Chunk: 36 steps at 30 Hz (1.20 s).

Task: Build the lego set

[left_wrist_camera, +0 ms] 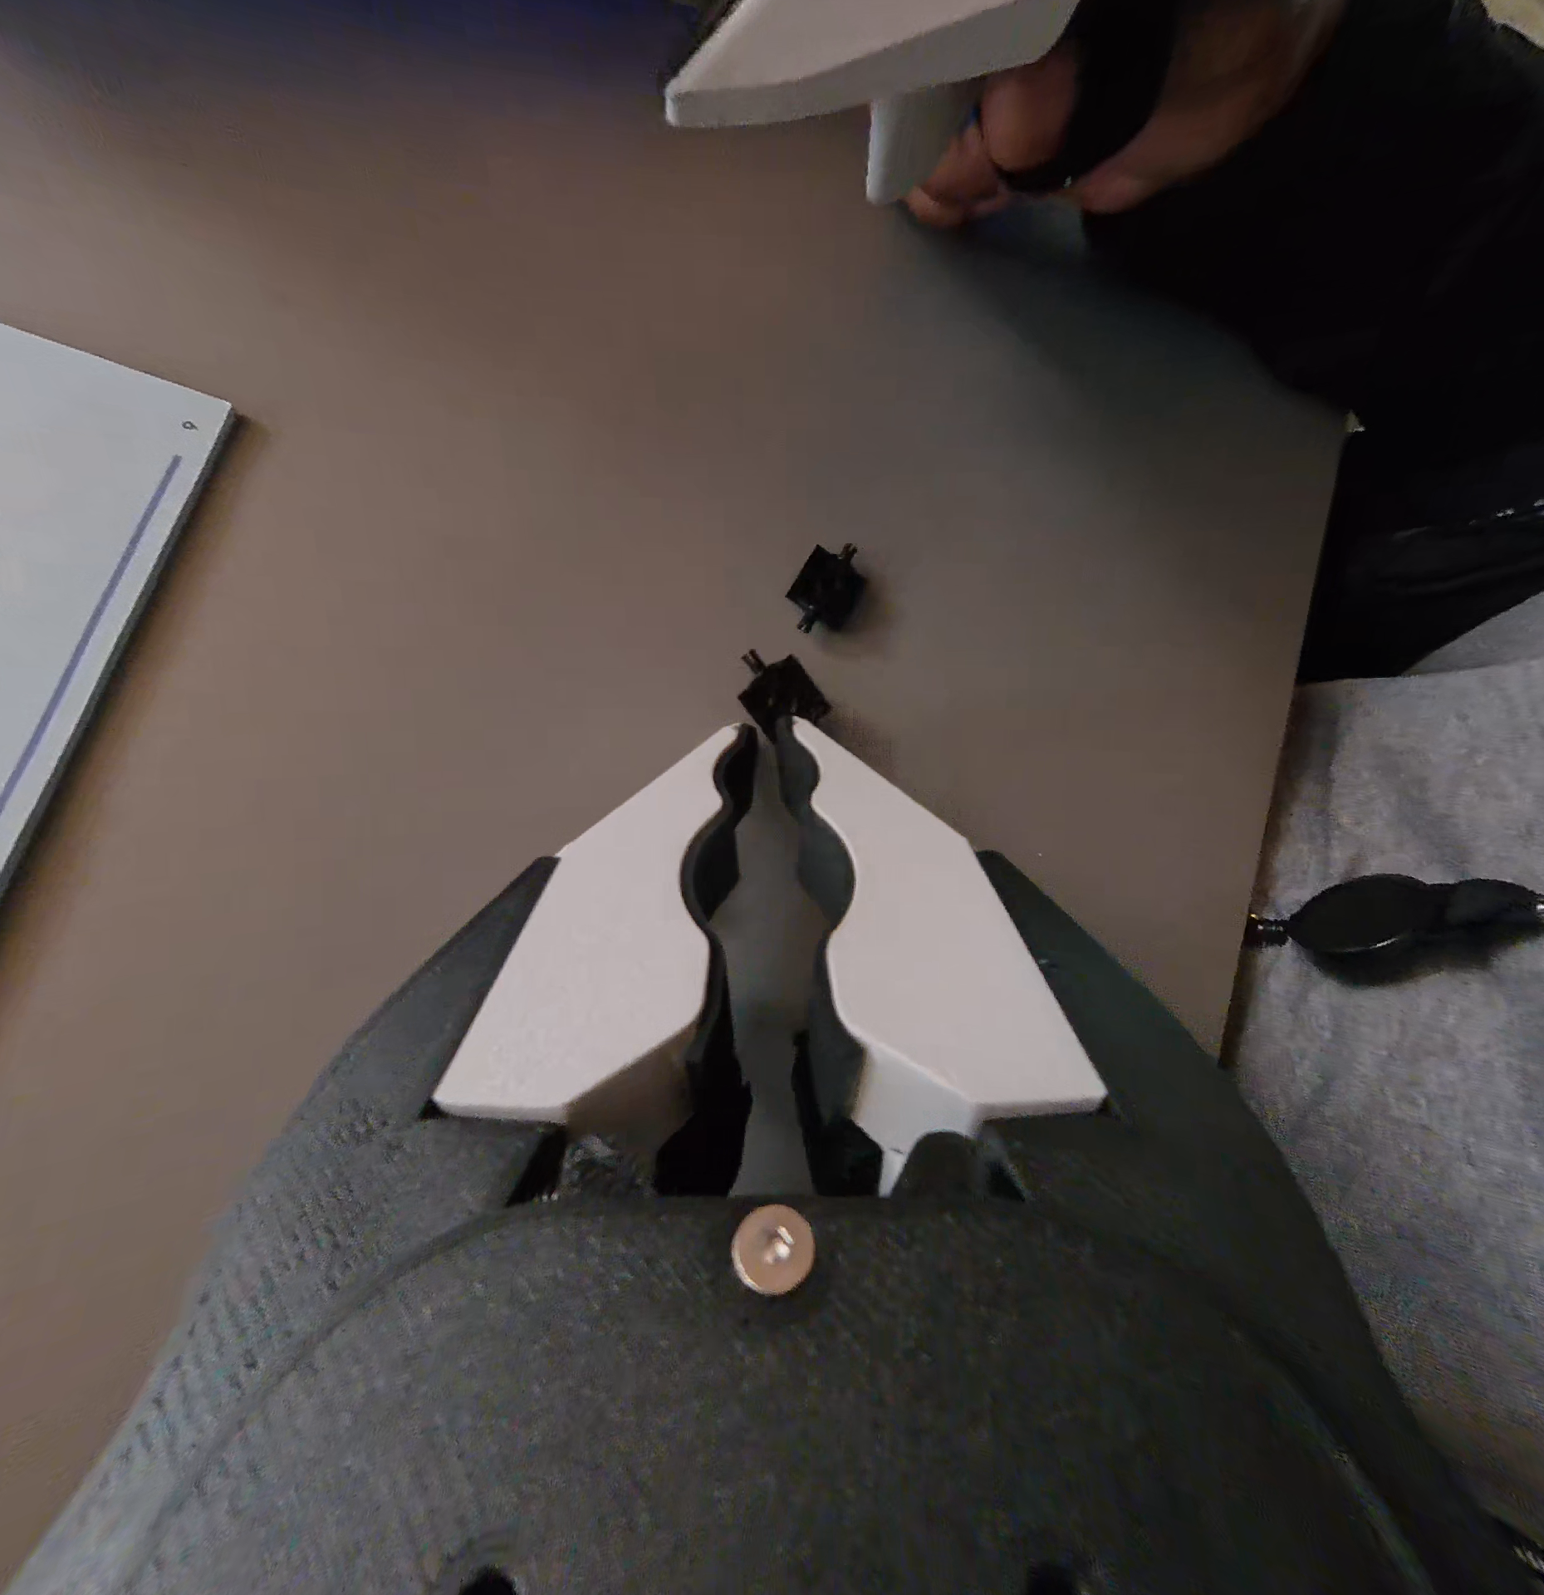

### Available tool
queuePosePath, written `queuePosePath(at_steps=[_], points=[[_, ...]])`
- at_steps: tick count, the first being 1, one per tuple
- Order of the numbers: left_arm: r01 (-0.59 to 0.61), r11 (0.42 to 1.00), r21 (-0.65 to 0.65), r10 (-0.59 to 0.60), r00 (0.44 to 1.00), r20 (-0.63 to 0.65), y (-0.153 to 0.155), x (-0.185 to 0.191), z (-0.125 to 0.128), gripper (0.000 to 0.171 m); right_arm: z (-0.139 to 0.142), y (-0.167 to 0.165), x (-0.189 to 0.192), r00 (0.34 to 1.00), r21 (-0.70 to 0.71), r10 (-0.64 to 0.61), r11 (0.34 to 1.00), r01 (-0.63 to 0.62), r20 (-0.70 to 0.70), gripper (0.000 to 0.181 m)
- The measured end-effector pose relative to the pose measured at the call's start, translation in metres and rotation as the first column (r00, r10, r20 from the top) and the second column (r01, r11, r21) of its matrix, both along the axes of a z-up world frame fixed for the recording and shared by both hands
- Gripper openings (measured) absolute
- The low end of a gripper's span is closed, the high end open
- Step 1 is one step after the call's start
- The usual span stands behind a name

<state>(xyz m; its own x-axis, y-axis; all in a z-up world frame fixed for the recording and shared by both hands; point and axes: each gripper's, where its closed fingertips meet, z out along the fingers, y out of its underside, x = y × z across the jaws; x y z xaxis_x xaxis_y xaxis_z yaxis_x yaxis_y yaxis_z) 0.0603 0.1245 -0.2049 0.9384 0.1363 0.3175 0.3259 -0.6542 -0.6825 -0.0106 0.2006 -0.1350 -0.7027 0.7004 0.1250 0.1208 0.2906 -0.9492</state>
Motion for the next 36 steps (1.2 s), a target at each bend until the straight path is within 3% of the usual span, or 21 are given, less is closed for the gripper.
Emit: queuePosePath(at_steps=[3,11,13,16,28,34,36], points=[[-0.009,1.0,-0.003,0.009,1.0,-0.005,0.002,-0.001,0.001,0.005,0.001,0.002,0.002,1.0,-0.001,0.001,1.0,-0.001,-0.008,0.046],[0.011,0.999,-0.034,-0.014,0.997,-0.077,0.006,0.003,0.003,0.036,0.002,0.005,0.002,1.0,-0.002,-0.003,1.0,0.003,-0.007,0.046],[0.015,0.999,-0.039,-0.019,0.994,-0.107,0.009,0.003,0.001,0.033,0.0,0.004,0.003,1.0,0.003,-0.002,1.0,0.002,-0.006,0.046],[0.019,0.999,-0.046,-0.025,0.991,-0.131,0.01,0.002,0.0,0.013,-0.001,0.004,0.003,1.0,0.006,0.001,1.0,-0.001,-0.002,0.046],[-0.096,0.979,0.18,0.084,0.994,0.075,0.018,-0.015,0.038,0.013,-0.008,-0.003,0.009,0.999,0.049,0.049,0.998,-0.049,0.007,0.046],[-0.123,0.979,0.163,0.14,0.986,-0.094,0.014,-0.031,0.038,0.013,-0.009,-0.002,0.008,0.999,0.056,0.044,0.997,-0.045,0.01,0.046],[-0.114,0.978,0.174,0.131,0.987,-0.092,0.014,-0.03,0.039,0.014,-0.009,-0.002,0.008,0.999,0.056,0.044,0.997,-0.044,0.011,0.046]])
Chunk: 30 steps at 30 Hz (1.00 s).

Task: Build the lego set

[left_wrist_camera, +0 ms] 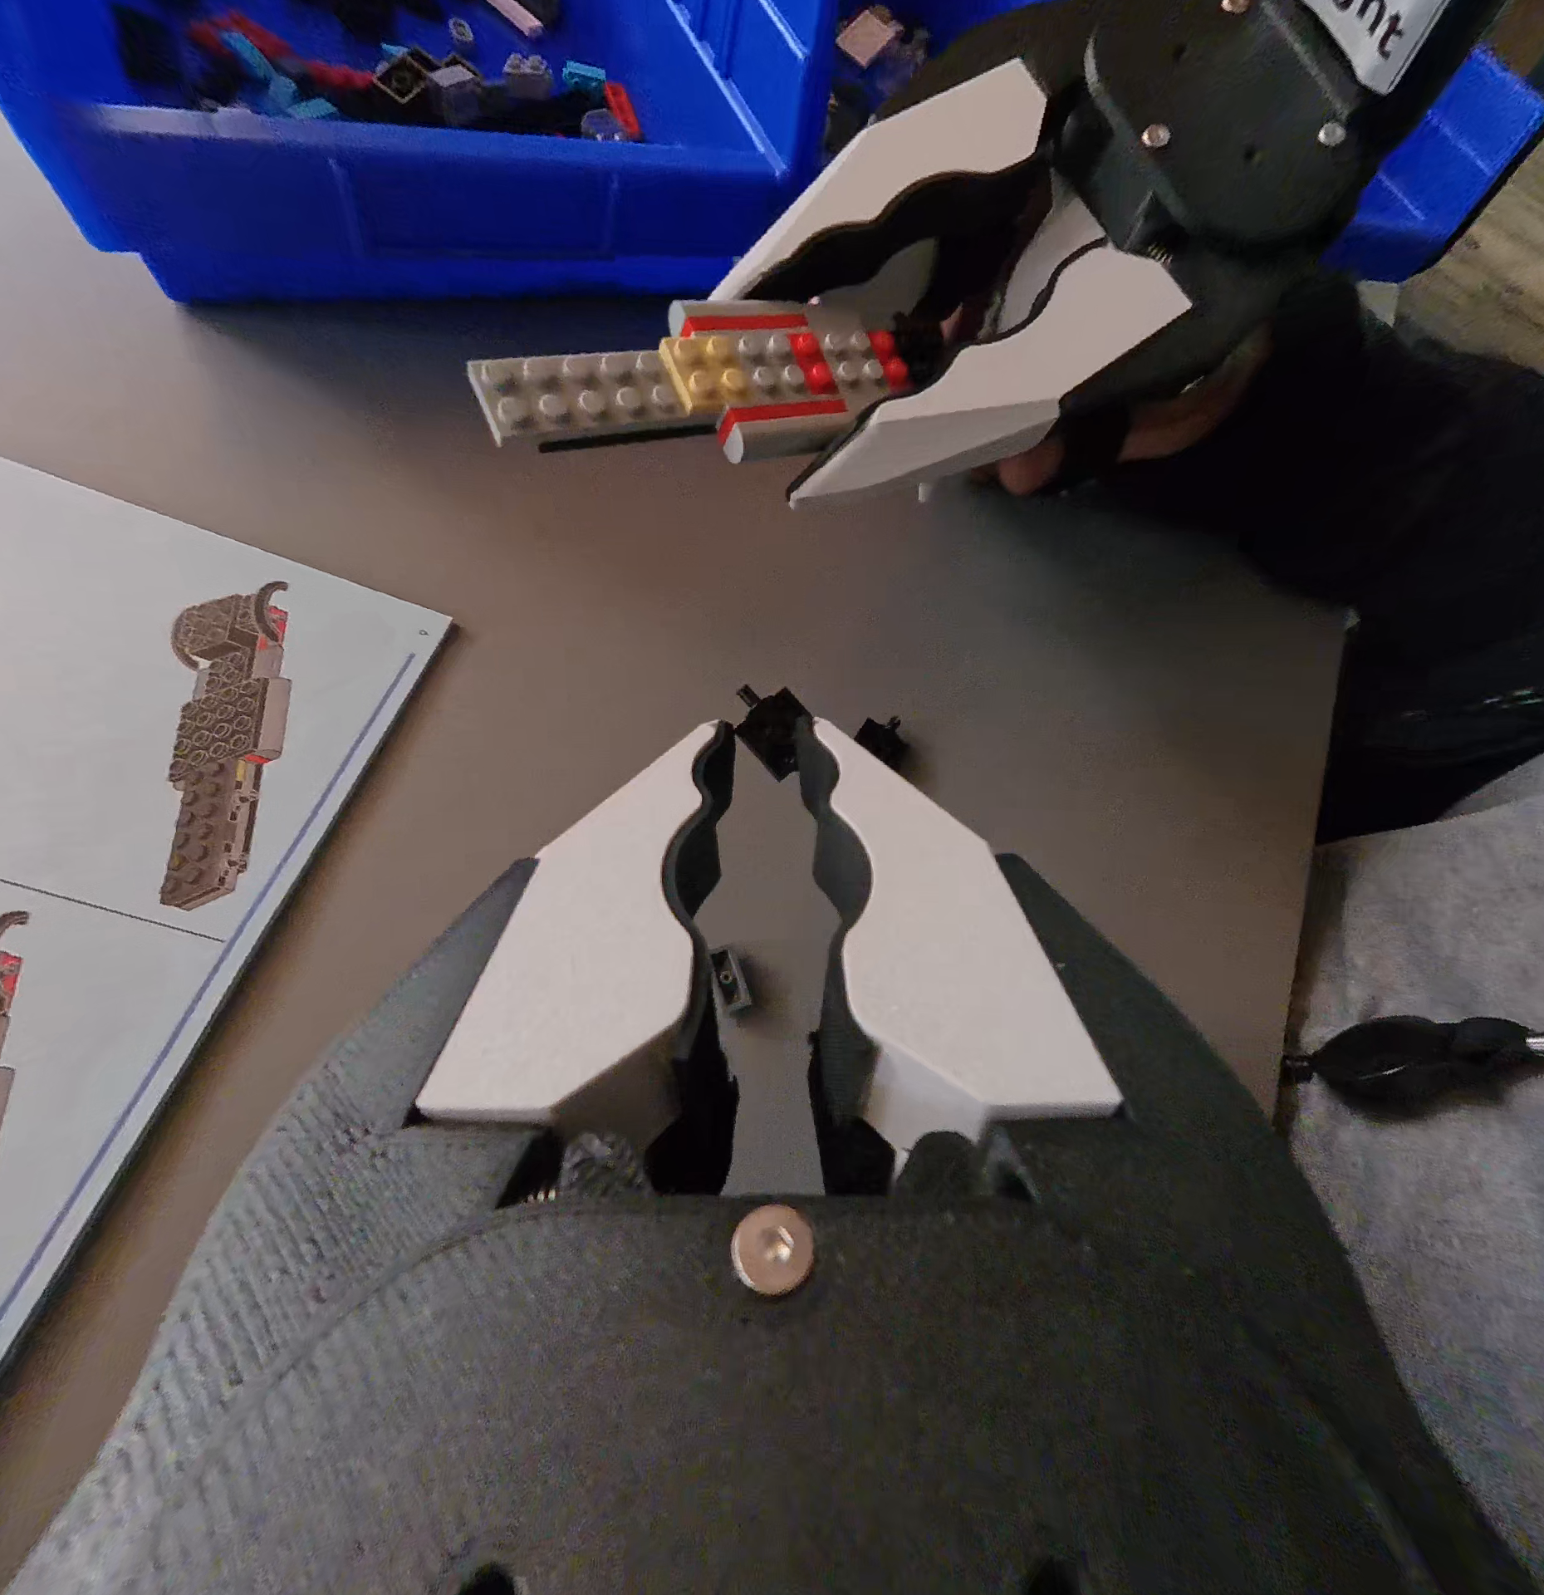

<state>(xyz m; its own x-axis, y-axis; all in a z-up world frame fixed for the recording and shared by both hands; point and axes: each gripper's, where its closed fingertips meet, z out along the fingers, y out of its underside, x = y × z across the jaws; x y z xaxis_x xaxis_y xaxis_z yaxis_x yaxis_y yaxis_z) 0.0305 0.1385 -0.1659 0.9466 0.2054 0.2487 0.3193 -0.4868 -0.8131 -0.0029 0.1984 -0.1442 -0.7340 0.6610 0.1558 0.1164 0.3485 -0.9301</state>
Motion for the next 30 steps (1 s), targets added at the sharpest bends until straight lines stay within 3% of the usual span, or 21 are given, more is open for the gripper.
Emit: queuePosePath(at_steps=[8,15,22,27,30], points=[[-0.01,0.994,0.111,-0.003,0.993,0.116,-0.008,0.0,0.013,0.016,-0.001,0.0,0.0,1.0,0.005,-0.001,1.0,0.001,0.003,0.046],[0.028,0.999,-0.033,-0.023,0.99,0.136,-0.012,0.011,-0.015,0.024,-0.002,0.0,0.0,1.0,0.009,0.001,1.0,-0.001,0.009,0.046],[0.031,0.988,-0.151,-0.026,0.999,0.039,-0.009,0.015,-0.031,0.025,-0.002,0.001,-0.001,1.0,0.008,-0.004,1.0,0.004,0.011,0.046],[-0.003,0.983,-0.182,0.005,1.0,0.008,-0.009,0.011,-0.037,0.022,-0.002,0.001,-0.001,1.0,0.009,-0.003,1.0,0.003,0.011,0.046],[-0.001,0.982,-0.187,-0.001,1.0,-0.012,-0.007,0.012,-0.038,0.012,-0.003,0.001,-0.001,1.0,0.014,-0.001,1.0,0.001,0.009,0.046]])
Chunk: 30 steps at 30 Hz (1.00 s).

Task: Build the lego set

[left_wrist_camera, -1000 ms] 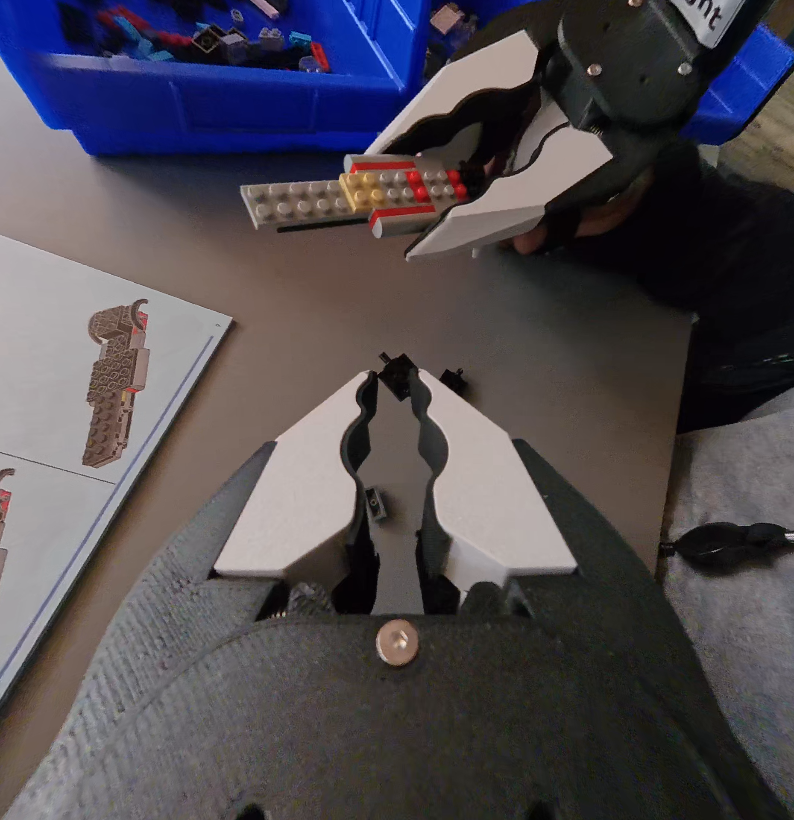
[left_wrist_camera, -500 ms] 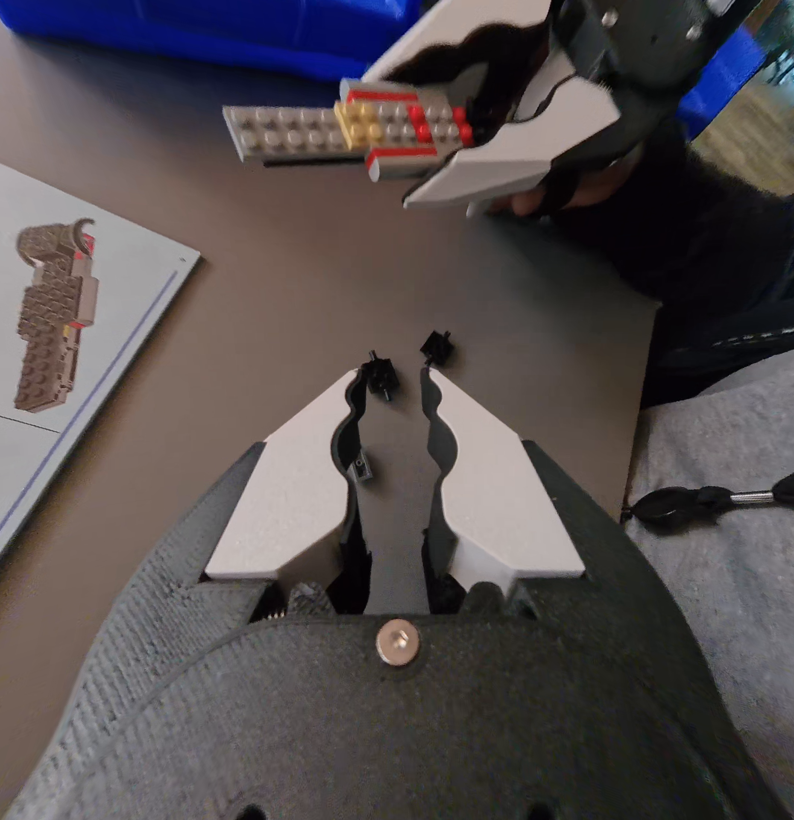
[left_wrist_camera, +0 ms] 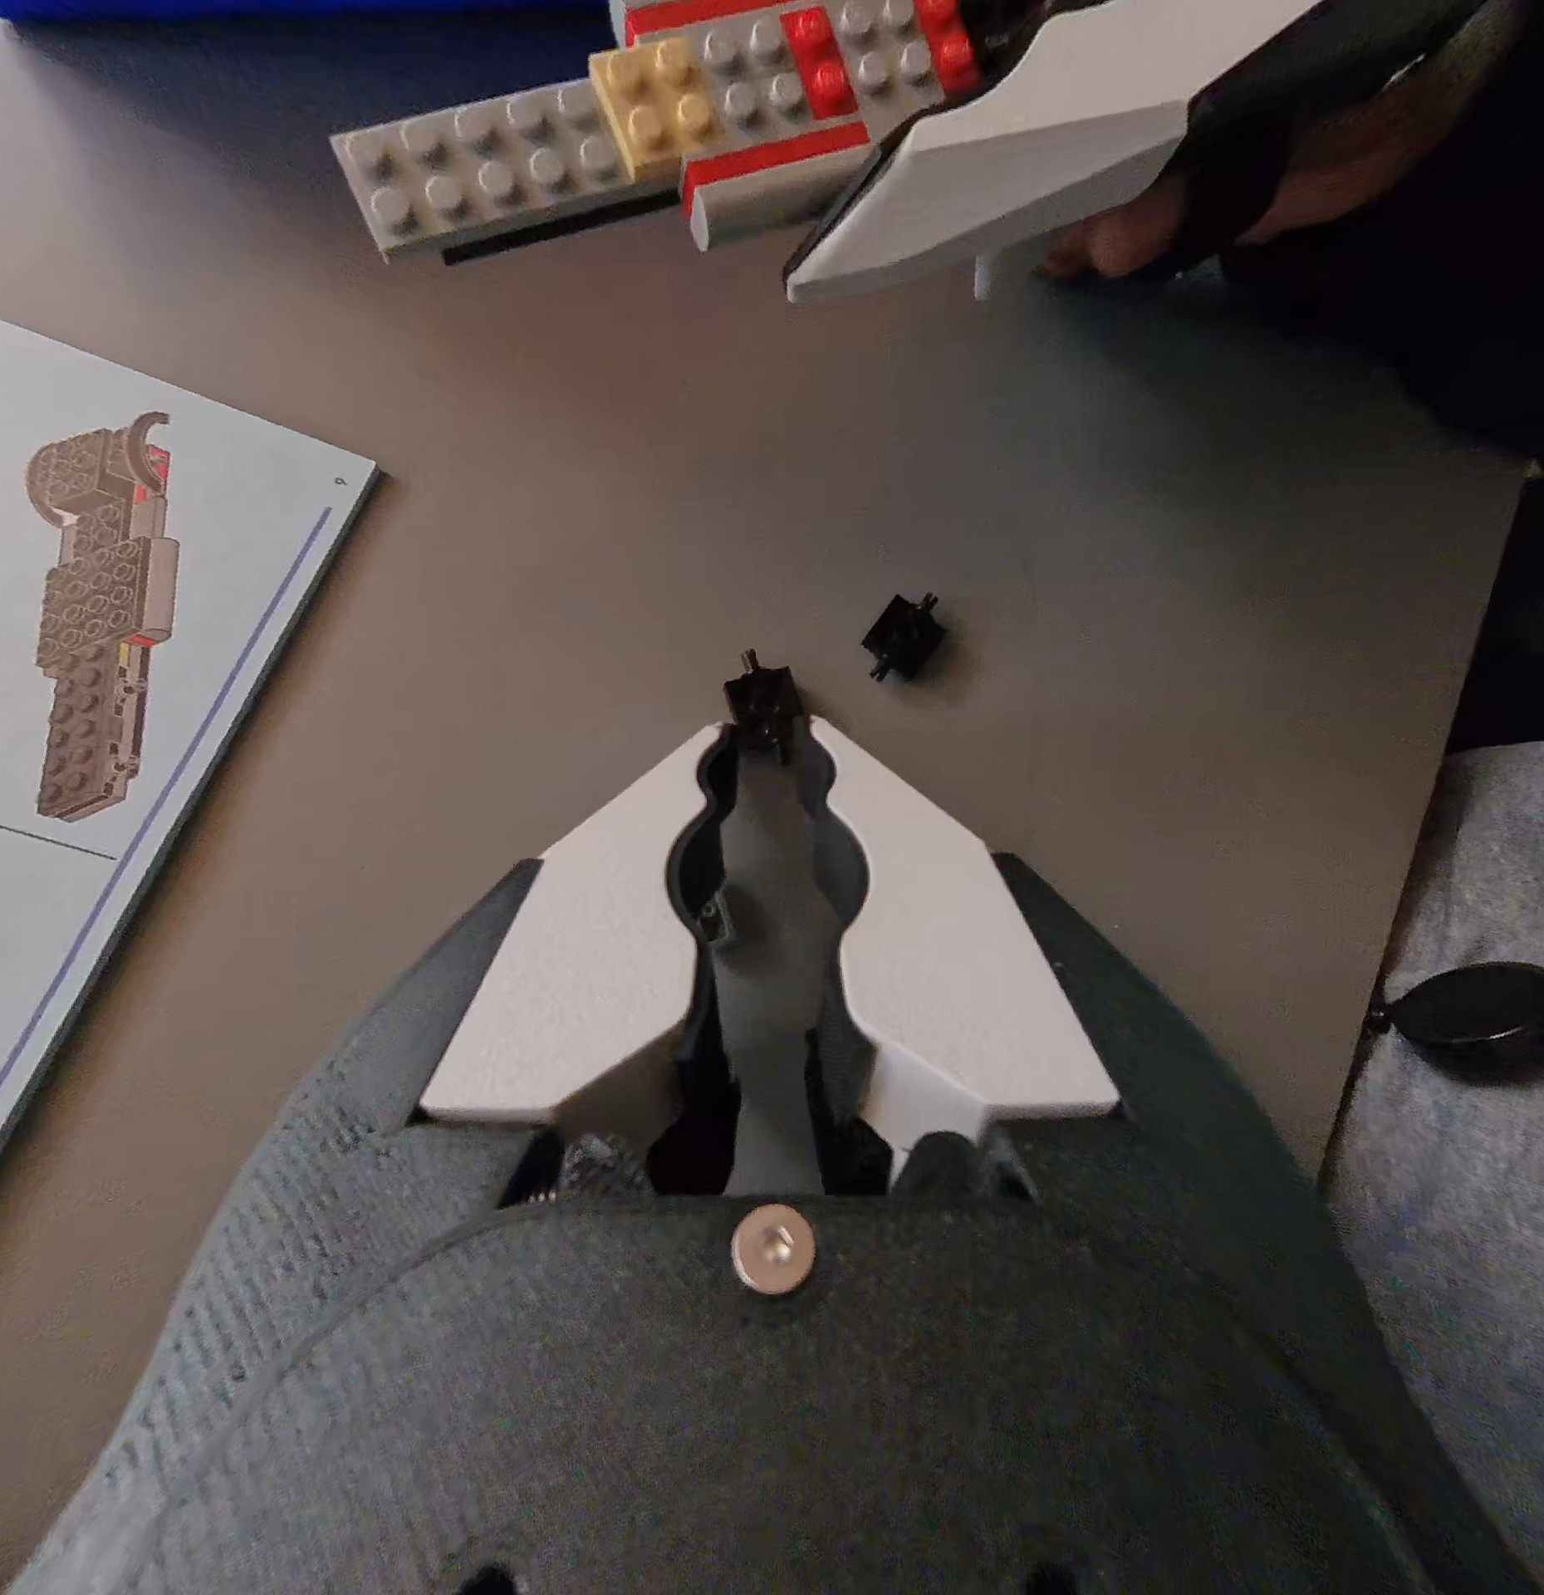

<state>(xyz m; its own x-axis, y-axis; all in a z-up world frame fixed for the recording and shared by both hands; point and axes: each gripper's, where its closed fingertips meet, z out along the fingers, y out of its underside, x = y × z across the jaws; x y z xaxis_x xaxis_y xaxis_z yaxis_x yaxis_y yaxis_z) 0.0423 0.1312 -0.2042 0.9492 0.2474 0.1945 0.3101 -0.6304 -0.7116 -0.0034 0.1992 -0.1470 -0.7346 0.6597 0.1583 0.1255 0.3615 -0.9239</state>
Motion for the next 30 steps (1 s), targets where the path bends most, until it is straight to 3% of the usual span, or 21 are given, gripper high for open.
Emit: queuePosePath(at_steps=[3,9,12,16,21,30], points=[[0.003,1.0,0.018,-0.003,1.0,-0.018,0.002,-0.001,0.005,0.0,0.0,0.0,0.0,1.0,0.0,0.0,1.0,0.0,-0.001,0.046],[0.001,0.996,0.084,0.0,1.0,-0.01,0.003,-0.006,0.026,0.0,0.0,0.0,0.0,1.0,-0.002,-0.001,1.0,0.001,0.0,0.046],[-0.019,0.984,0.177,-0.006,0.991,0.137,0.007,0.0,0.036,0.0,0.0,0.0,0.0,1.0,-0.003,-0.001,1.0,0.001,0.0,0.046],[-0.155,0.949,0.273,0.054,0.938,0.343,0.003,-0.01,0.041,0.001,0.0,0.0,0.0,1.0,-0.003,-0.001,1.0,0.001,0.002,0.046],[-0.247,0.877,0.412,0.053,0.902,0.429,-0.004,-0.023,0.067,0.002,0.0,0.0,0.0,1.0,-0.005,-0.002,1.0,0.002,0.004,0.046],[-0.15,0.972,0.179,0.104,0.964,0.244,-0.008,-0.021,0.027,0.02,0.0,0.0,-0.001,1.0,-0.005,-0.002,1.0,0.003,0.007,0.046]])
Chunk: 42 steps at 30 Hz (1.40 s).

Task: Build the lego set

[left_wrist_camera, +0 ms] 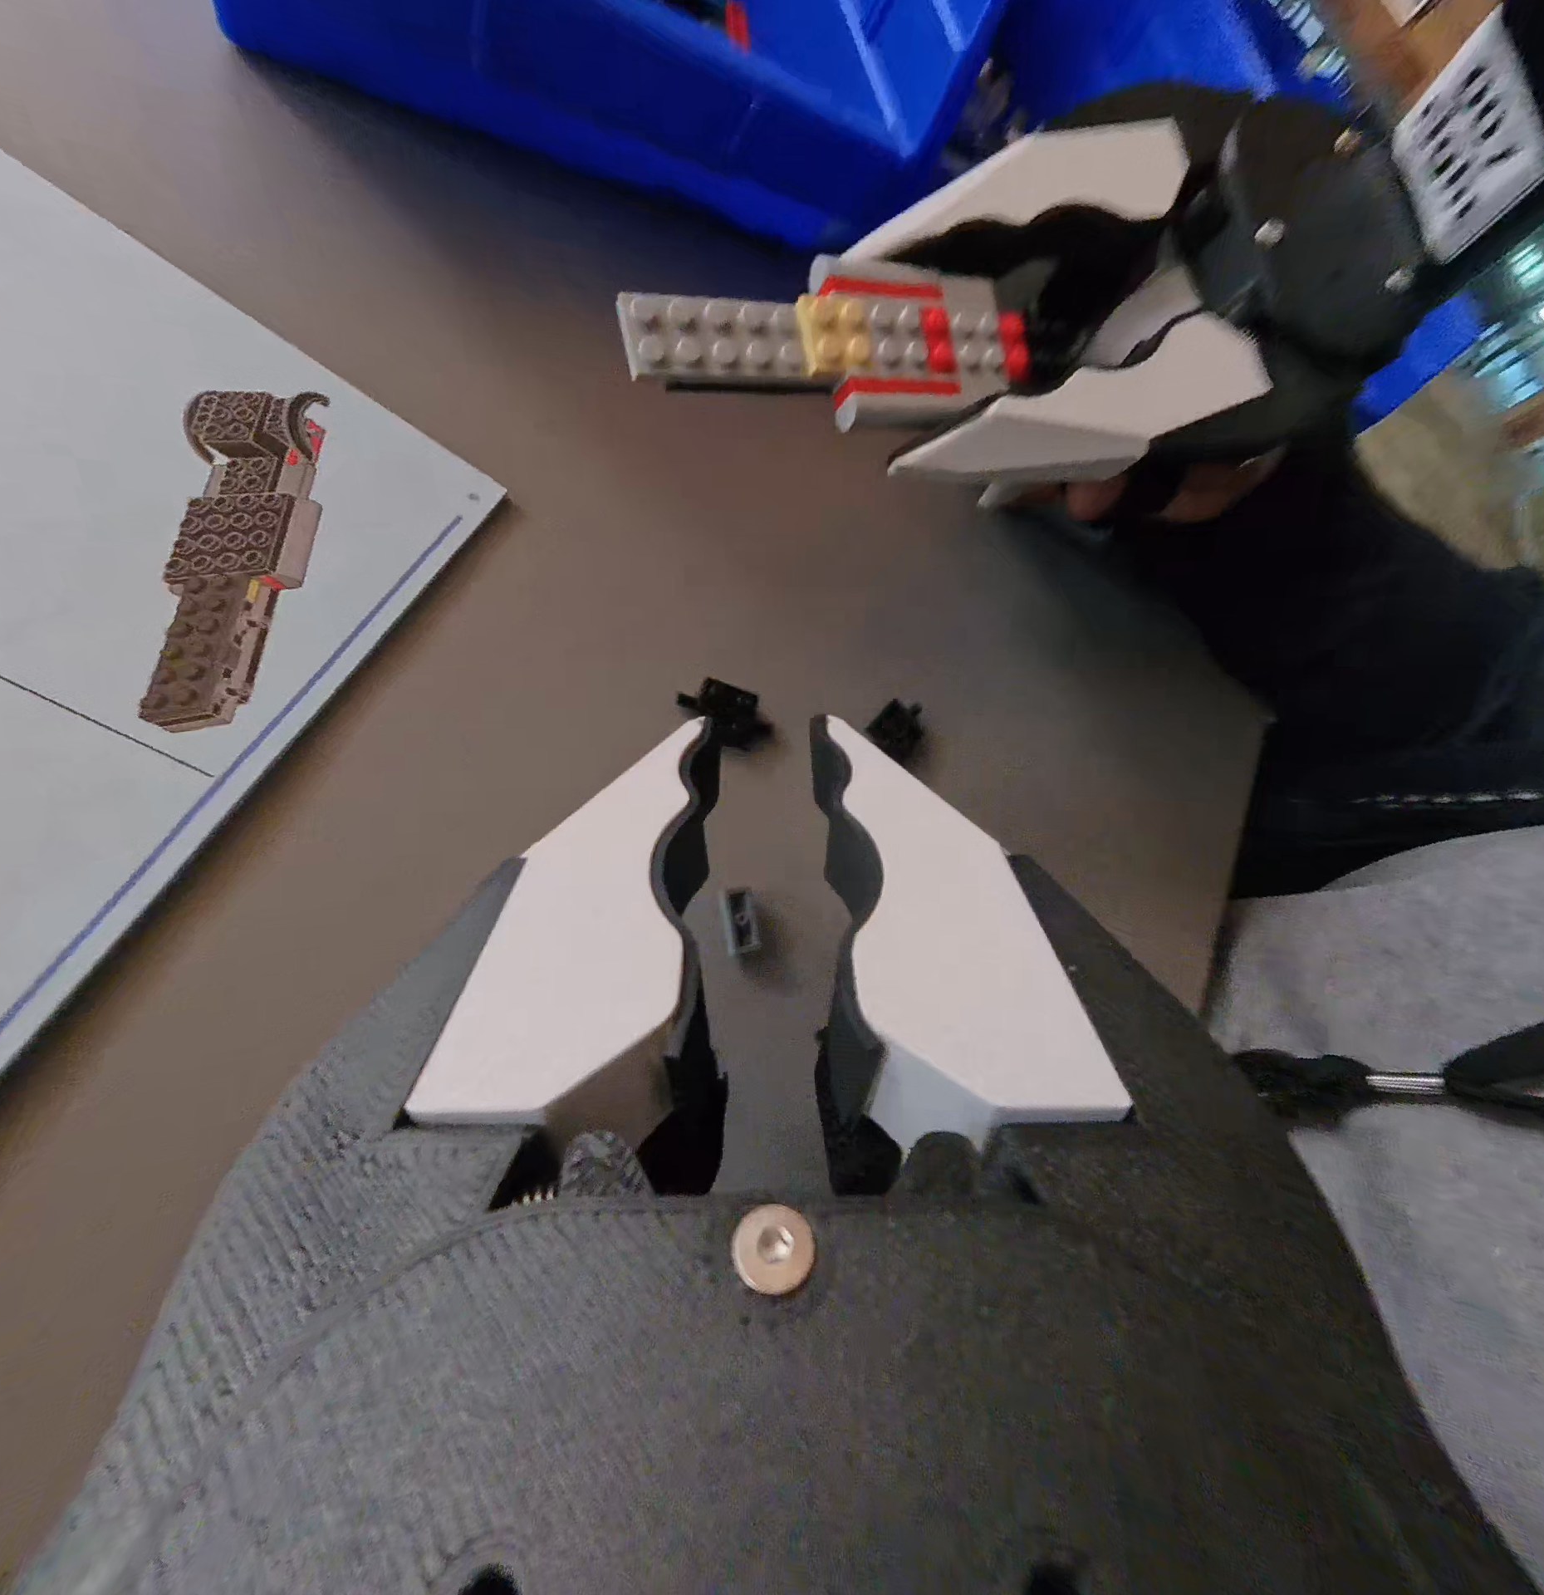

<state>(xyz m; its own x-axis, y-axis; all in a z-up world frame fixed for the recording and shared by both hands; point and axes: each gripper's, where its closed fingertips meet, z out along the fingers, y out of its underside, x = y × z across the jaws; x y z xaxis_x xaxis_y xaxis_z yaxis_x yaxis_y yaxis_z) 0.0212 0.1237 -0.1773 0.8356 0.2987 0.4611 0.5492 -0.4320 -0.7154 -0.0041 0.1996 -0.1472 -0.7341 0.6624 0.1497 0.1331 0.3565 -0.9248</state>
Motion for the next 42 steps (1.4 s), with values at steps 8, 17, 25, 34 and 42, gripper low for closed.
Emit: queuePosePath(at_steps=[8,17,25,34,42], points=[[0.067,0.978,-0.197,-0.084,0.993,-0.08,0.007,0.004,-0.024,0.025,-0.002,0.001,0.0,1.0,0.009,-0.001,1.0,0.001,0.009,0.046],[0.162,0.967,-0.197,-0.195,0.967,-0.165,0.019,-0.002,-0.018,0.027,-0.014,0.001,0.01,0.995,0.056,0.067,0.996,-0.072,0.076,0.046],[0.411,0.878,-0.246,-0.47,0.836,-0.283,0.014,-0.006,-0.024,0.035,-0.015,-0.003,0.022,0.981,0.032,0.156,0.987,-0.16,0.112,0.046],[0.586,0.769,-0.256,-0.64,0.696,-0.327,0.021,-0.001,-0.028,0.038,-0.014,0.0,0.025,0.974,0.015,0.19,0.981,-0.193,0.123,0.046],[0.588,0.755,-0.29,-0.655,0.659,-0.37,0.025,-0.005,-0.029,0.023,-0.012,0.002,0.024,0.973,-0.001,0.188,0.982,-0.19,0.13,0.046]])
